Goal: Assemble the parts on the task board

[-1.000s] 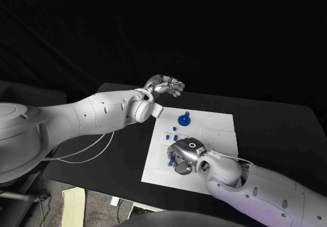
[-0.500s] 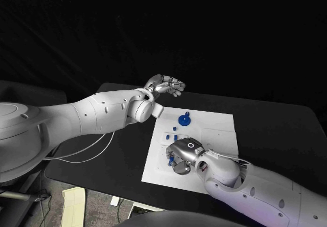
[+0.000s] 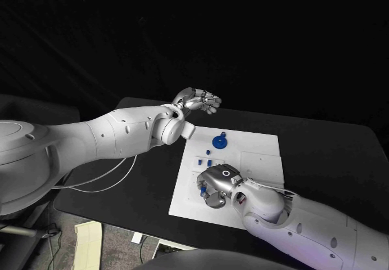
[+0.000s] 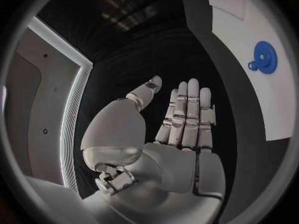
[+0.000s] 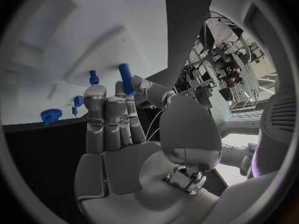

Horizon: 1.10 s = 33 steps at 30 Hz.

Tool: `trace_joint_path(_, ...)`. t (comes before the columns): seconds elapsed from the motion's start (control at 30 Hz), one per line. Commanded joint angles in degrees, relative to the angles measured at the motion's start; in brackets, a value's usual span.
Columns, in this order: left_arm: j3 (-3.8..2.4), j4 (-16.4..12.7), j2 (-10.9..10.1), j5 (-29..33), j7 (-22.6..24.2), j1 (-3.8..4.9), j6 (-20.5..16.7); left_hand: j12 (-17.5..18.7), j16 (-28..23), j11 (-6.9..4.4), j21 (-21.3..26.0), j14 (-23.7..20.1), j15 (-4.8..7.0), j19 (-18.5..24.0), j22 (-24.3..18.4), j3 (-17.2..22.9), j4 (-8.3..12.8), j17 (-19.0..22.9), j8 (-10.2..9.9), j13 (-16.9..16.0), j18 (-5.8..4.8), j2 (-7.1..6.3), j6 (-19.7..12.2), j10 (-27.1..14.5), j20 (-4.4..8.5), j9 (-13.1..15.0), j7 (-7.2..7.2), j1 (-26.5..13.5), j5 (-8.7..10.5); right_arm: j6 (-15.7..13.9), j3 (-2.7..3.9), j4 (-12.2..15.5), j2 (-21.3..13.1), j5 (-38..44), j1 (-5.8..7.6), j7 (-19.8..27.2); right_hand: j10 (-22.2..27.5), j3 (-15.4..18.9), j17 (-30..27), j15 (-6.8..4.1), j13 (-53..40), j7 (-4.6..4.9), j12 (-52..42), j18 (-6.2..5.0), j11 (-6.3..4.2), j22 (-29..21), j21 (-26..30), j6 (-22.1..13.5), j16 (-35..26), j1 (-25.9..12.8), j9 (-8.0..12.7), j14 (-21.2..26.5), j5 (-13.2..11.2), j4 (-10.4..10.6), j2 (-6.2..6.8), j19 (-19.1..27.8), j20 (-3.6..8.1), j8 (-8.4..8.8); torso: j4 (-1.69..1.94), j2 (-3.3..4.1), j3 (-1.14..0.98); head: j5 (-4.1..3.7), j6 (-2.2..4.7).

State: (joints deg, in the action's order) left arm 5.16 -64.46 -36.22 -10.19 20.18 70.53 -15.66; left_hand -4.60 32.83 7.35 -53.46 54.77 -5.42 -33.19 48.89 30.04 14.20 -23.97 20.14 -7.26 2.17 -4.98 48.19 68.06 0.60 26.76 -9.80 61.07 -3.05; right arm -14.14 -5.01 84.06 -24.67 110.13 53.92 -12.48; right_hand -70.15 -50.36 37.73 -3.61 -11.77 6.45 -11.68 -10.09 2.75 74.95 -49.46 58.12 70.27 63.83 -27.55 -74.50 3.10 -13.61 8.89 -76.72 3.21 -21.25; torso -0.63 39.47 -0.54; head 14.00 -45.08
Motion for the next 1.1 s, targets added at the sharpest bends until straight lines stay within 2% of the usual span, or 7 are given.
trace_joint_path(0.03,-0.05,-0.09,0.14,0.28,0.46,0.06,0.72,0.35,-0.38,-0.01,0.19,0.36,0.1,0.12,-0.04,-0.04,0.29,-0.08,0.28,0.06,1.15,0.4,-0.42,-0.03,-0.24,-0.06,0.11,-0.24,-0.04,0.93,-0.22,-0.14,-0.04,0.64,-0.27,-0.27,-3.01,-0.45,-0.07,-0.41,-0.07,-0.05,-0.33,-4.9,-0.31,0.96,-0.36,0.4,0.09,0.11,0.01,0.63,-0.3,-0.03,-0.52,0.52,0.72,-0.27,-0.01,-0.01,-0.02,0.04,-0.06)
trace_joint_path(0.4,-0.05,-0.09,0.19,0.28,0.48,0.06,0.74,0.35,-0.43,-0.01,0.2,0.37,0.1,0.11,-0.04,-0.04,0.28,-0.12,0.3,0.07,1.15,0.42,-0.43,-0.03,-0.24,-0.07,0.1,-0.25,-0.04,-1.11,-0.22,0.45,-0.28,1.1,-0.27,-0.56,-3.02,-0.53,-0.08,-0.42,-0.09,-0.07,-0.34,-4.91,-0.32,0.95,-0.37,0.42,0.09,0.14,0.0,0.62,-0.3,-0.1,-0.51,0.51,0.74,-0.28,-0.01,0.0,-0.03,0.11,0.02)
trace_joint_path(0.8,-0.05,-0.09,0.08,0.28,0.43,0.06,0.74,0.35,-0.49,-0.01,0.2,0.38,0.1,0.11,-0.04,-0.04,0.3,-0.18,0.32,0.08,1.15,0.43,-0.44,-0.04,-0.24,-0.1,0.1,-0.23,-0.04,-1.77,-0.2,1.96,-1.54,1.62,-0.26,-1.21,-3.07,-0.7,-0.11,-0.44,-0.14,-0.1,-0.38,-4.91,-0.33,0.94,-0.4,0.5,0.1,0.17,-0.04,0.6,-0.3,-0.21,-0.38,0.47,0.77,-0.29,0.01,-0.01,-0.01,0.31,-0.07)
trace_joint_path(1.1,-0.05,-0.13,0.09,0.28,0.44,0.06,0.74,0.35,-0.56,-0.01,0.21,0.4,0.1,0.11,-0.03,-0.04,0.32,-0.25,0.35,0.09,1.15,0.43,-0.45,-0.05,-0.24,-0.12,0.1,-0.21,-0.04,-1.55,-0.2,1.68,-1.27,1.61,-0.26,-1.14,-3.09,-0.76,-0.12,-0.44,-0.17,-0.11,-0.39,-4.9,-0.34,0.94,-0.42,0.54,0.11,0.15,-0.06,0.58,-0.3,-0.21,-0.34,0.44,0.78,-0.3,-0.02,0.01,-0.02,0.45,-0.14)
